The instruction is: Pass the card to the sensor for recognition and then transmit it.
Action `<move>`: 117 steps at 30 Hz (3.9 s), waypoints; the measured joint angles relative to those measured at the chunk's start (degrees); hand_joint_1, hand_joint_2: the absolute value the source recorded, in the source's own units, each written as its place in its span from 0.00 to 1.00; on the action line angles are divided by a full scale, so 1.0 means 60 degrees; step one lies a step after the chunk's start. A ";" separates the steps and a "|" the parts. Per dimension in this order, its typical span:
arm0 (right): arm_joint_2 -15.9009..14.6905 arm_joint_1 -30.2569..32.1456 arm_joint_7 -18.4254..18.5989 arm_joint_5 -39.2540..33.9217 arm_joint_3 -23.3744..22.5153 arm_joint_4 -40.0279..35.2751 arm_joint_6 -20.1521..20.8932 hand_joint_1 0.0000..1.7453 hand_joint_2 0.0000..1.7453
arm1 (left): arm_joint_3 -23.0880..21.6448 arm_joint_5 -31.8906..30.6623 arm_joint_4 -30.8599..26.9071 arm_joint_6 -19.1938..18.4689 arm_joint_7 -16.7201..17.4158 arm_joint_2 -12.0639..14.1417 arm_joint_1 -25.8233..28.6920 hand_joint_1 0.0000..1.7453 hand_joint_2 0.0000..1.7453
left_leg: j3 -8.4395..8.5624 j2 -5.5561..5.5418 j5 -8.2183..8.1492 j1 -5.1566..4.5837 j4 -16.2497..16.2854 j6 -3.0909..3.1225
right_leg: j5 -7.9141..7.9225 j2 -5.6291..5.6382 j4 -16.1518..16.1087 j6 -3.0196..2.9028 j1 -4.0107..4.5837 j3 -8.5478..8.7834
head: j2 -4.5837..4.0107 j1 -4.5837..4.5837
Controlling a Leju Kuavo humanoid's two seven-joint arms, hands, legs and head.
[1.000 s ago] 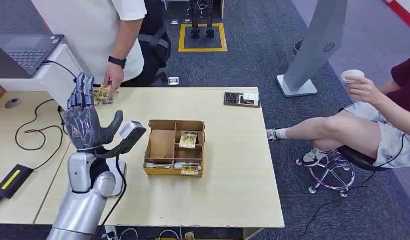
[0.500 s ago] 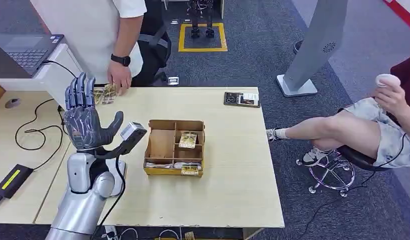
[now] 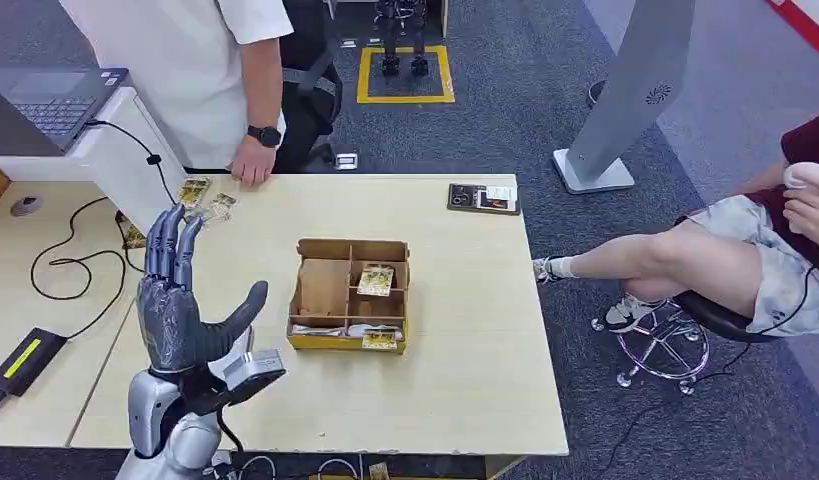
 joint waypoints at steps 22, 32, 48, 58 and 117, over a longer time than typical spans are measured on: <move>0.0000 0.0102 -0.0423 -0.0423 -0.0211 0.0015 0.0044 0.00 1.00 | -0.1024 -0.1542 -0.1132 -0.0288 -0.0011 0.1122 0.1682 0.00 1.00 | -0.0001 -0.0001 0.0001 0.0000 -0.0001 -0.0001 | 0.0000 -0.0002 0.0000 0.0000 0.0000 -0.0003 | 0.0000 0.0004; 0.0000 0.0099 -0.0343 -0.0485 -0.0201 0.0044 0.0004 0.00 1.00 | -0.1719 -0.3964 -0.0506 -0.1654 0.2286 0.1348 0.1356 0.00 1.00 | 0.0002 0.0000 0.0004 0.0000 0.0000 -0.0003 | 0.0006 0.0000 -0.0001 -0.0002 0.0000 -0.0005 | 0.0000 0.0003; 0.0000 0.0090 -0.0197 -0.0434 -0.0044 0.0080 0.0008 0.00 1.00 | -0.2360 -0.4936 0.0431 -0.2918 0.3493 0.1114 0.0170 0.00 1.00 | -0.0001 0.0001 0.0009 0.0000 0.0000 -0.0003 | 0.0006 0.0002 0.0000 -0.0001 0.0000 -0.0008 | 0.0000 0.0000; 0.0004 0.0060 0.0117 -0.0259 0.0025 0.0099 0.0110 0.00 1.00 | -0.2470 -0.5016 0.0882 -0.4281 0.4156 0.0841 -0.0530 0.00 1.00 | 0.0000 0.0000 0.0012 0.0000 0.0001 -0.0005 | 0.0009 0.0001 0.0000 -0.0001 0.0000 -0.0006 | 0.0000 0.0000; -0.0007 0.0034 0.0149 0.0364 0.0033 0.0084 -0.0025 0.00 1.00 | -0.3307 -0.4066 0.2598 -0.5792 0.4305 0.0765 -0.1792 1.00 1.00 | -0.0005 0.0000 0.0013 0.0000 0.0001 -0.0005 | 0.0009 0.0002 0.0002 -0.0001 0.0000 -0.0006 | 0.0000 0.0000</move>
